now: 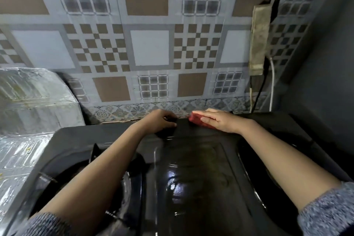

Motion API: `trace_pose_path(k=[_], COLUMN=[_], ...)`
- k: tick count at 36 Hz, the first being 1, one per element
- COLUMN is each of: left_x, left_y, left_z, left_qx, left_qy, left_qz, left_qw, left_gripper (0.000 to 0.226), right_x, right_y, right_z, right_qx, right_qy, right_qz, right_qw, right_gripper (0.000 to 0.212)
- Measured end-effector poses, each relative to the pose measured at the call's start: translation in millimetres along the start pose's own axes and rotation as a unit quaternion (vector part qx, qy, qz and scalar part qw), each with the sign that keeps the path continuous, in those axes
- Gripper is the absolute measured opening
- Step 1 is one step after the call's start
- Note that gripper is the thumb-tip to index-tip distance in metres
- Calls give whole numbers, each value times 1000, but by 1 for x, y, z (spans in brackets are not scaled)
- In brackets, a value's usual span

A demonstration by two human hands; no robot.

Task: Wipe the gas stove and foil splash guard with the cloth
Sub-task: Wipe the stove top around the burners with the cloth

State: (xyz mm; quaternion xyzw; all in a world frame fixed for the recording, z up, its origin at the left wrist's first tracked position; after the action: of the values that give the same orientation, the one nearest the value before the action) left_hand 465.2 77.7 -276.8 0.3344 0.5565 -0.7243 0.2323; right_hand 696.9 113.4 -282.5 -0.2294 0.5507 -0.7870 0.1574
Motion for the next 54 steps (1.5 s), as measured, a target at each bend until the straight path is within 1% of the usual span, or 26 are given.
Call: trace_pose_path(k=[10,15,20,25,30,33,38,41,43,45,47,50,54], left_x=[-41,-56,-70,-83,-93,-94,-92,-91,-92,-92,-92,-93,-95], left_y=[41,59,73,86,95,97,97,97,98,99,99,100,102], left_z=[-32,-45,-58,-68,-75,-76,-78,-78,-76,-75,-73,-69,-68], left_qx=[21,12,11,26,26,22,22,16,11,7,6,-2,-8], left_qy=[-11,-10,7,9,23,27,28,25,23,26,30,32,30], left_qz=[9,11,12,18,10,10,23,26,25,25,28,28,32], left_qw=[1000,1000,1000,999,999,999,999,999,999,999,999,999,999], left_gripper=[39,39,37,37,35,35,34,34,34,35,35,36,36], right_x=[-59,-89,-113,-142,-167,-181,-176,-169,-167,-165,-165,-165,-158], right_y=[-8,-12,-17,-16,-16,-15,-21,-19,-14,-9,-8,-8,-7], right_z=[20,25,36,49,71,81,82,73,65,61,60,64,74], right_qx=[7,21,29,1,-45,-76,-93,-122,-97,-60,-45,-38,-48], right_qy=[14,14,36,46,58,69,102,159,204,227,224,195,112], right_qz=[1,-11,-56,-89,-137,-135,-145,-105,-71,-42,-36,-58,-127], right_qw=[1000,1000,997,995,988,985,980,974,972,971,973,978,984], right_gripper=[46,56,44,38,36,38,41,48,56,59,58,55,47])
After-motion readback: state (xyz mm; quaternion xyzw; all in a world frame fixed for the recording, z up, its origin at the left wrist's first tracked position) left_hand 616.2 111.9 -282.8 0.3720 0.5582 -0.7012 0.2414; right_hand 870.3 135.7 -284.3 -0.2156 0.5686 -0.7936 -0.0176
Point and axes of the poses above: each hand's wrist, its own z-axis away from the middle knuckle, its own y-axis out of the palm, x = y × z, the point moved 2 cm from there along -z, towards the middle knuckle, and after that the axes turned 13 degrees about z, right-handed, at the moved point
